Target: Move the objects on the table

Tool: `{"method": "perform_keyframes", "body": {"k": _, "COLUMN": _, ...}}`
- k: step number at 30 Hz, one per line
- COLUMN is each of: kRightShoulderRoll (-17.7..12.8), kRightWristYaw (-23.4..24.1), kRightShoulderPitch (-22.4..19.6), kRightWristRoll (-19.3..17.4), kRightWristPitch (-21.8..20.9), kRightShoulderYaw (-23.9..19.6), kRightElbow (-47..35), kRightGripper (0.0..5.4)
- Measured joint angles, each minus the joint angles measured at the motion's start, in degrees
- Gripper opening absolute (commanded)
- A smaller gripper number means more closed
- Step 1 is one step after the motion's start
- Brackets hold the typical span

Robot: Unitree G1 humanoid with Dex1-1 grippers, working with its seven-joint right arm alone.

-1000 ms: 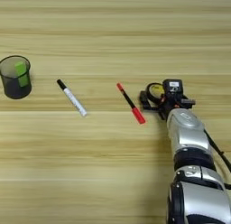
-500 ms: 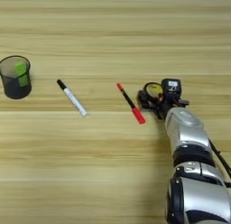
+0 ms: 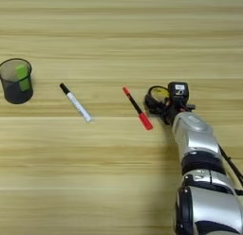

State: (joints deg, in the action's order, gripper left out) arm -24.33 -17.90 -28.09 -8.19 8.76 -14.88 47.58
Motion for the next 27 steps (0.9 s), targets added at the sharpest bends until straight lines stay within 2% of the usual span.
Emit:
{"method": "perform_keyframes", "body": {"k": 15, "kRightShoulderRoll": 3.5, "kRightWristYaw": -1.3, "kRightShoulderPitch": 0.3, "kRightWristRoll": 2.7, "kRightWristPitch": 5.7, "kRightShoulderYaw": 8.0, "kRightElbow": -14.2, "kRightGripper": 4.04}}
{"method": "perform_keyframes", "body": {"k": 27, "kRightShoulderRoll": 8.9, "kRightWristYaw": -2.8, "kRightShoulderPitch": -0.2, "kRightWristRoll": 4.4, "kRightWristPitch": 7.0, "kRightShoulderYaw": 13.1, "kRightElbow": -16.3, "kRightGripper": 4.04}}
